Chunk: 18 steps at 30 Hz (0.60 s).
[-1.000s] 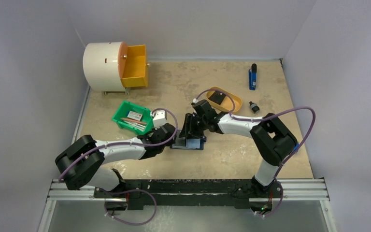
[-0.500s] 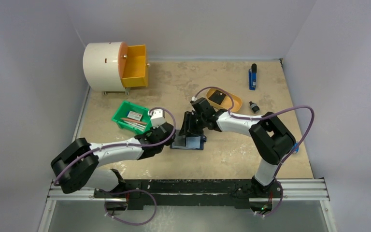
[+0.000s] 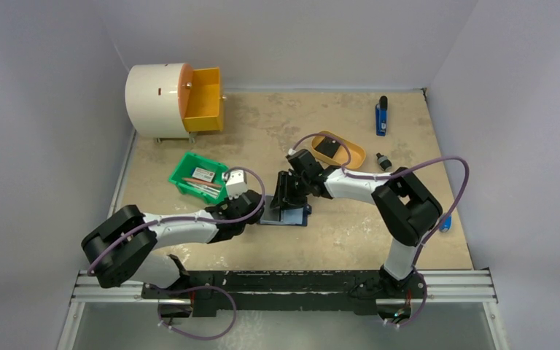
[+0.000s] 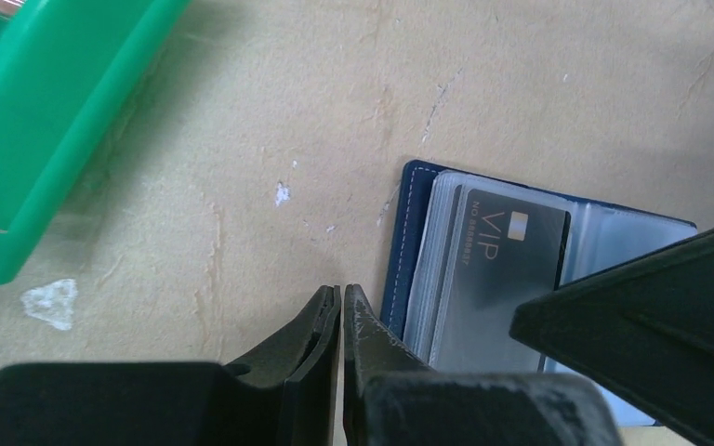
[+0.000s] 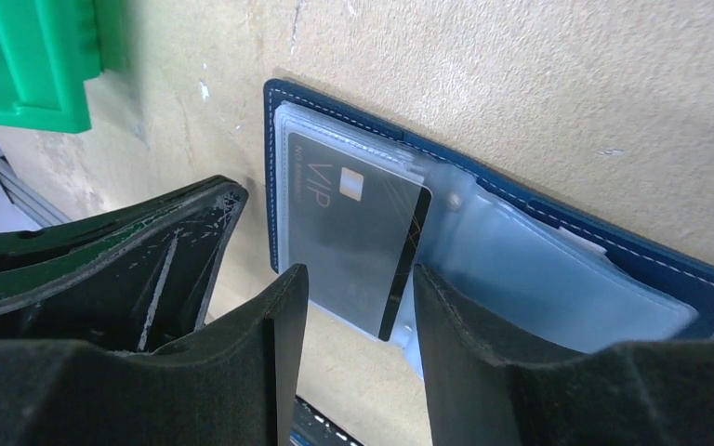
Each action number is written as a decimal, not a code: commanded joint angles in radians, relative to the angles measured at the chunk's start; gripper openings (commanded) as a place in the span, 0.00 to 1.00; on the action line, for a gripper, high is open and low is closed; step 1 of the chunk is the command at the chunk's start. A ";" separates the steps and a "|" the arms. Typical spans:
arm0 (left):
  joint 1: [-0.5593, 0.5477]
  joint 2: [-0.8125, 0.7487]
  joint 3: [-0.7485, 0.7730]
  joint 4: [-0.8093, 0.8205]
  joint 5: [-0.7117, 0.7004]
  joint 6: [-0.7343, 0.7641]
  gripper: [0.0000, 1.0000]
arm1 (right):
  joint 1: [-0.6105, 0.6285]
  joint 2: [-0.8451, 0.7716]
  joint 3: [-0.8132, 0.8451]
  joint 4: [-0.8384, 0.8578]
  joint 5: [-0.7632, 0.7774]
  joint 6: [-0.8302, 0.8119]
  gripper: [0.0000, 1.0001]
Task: Put the credit cards into the card holder
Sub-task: Insert the credit card into the card holder.
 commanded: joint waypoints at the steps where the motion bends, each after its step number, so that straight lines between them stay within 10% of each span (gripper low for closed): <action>1: 0.000 0.012 -0.011 0.101 0.043 -0.011 0.04 | 0.018 0.033 0.044 0.004 -0.038 -0.004 0.48; 18: 0.000 -0.037 -0.028 0.082 0.029 -0.009 0.04 | 0.022 -0.027 0.022 0.010 -0.060 0.027 0.47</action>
